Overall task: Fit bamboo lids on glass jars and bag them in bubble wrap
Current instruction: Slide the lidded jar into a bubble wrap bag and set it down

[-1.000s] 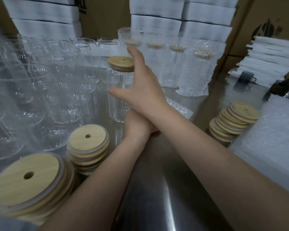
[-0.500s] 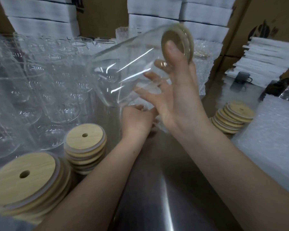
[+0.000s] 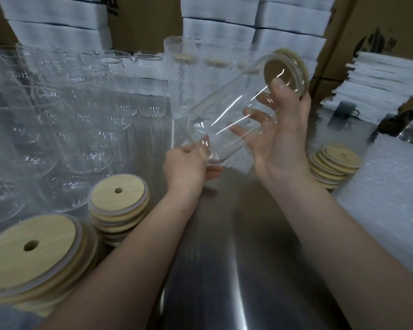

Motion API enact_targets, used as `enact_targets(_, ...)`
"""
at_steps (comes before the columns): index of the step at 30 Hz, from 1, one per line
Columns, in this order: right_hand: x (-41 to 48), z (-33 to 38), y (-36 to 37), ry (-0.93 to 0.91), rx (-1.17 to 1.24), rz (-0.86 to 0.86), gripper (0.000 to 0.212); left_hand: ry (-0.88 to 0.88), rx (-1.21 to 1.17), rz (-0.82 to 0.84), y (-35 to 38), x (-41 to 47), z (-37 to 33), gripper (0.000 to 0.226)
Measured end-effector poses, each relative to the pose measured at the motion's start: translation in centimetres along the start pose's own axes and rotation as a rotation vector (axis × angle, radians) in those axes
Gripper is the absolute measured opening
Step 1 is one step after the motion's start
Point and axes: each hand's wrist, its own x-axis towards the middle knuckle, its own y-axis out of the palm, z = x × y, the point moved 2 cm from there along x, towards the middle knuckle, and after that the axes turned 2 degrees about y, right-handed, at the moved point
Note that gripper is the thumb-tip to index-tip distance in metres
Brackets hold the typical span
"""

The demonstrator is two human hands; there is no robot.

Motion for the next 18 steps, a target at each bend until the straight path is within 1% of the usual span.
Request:
enact_targets(2, 0.3, 0.0, -0.4, -0.018, -0.001, -0.028, 0.046, -0.044, -0.020, -0.015, -0.2, 0.2, 0.1, 0.024)
enact_targets(5, 0.5, 0.1, -0.9, -0.049, -0.032, -0.070, 0.059, -0.071, -0.045, 0.004, -0.3, 0.1, 0.1, 0.014)
enact_targets(6, 0.6, 0.1, -1.0, -0.064, -0.046, -0.077, 0.063, -0.071, -0.060, -0.002, -0.4, 0.0, 0.0, 0.017)
enact_targets(9, 0.7, 0.3, -1.2, -0.132, -0.124, -0.080, 0.067, -0.050, -0.091, -0.015, -0.3, -0.5, -0.4, 0.041)
enact_targets(10, 0.6, 0.3, -1.3, -0.161, -0.154, -0.075, 0.069, -0.044, -0.092, -0.009, -0.2, -0.7, -0.5, 0.044)
enact_targets(13, 0.4, 0.5, -1.2, -0.278, -0.282, -0.036, 0.074, -0.034, -0.091, 0.017, -0.1, -1.2, -0.7, 0.044)
enact_targets(18, 0.0, 0.5, -1.1, -0.556, -0.553, 0.097, 0.064, -0.025, -0.057, 0.024, -0.2, -1.5, -1.1, 0.038)
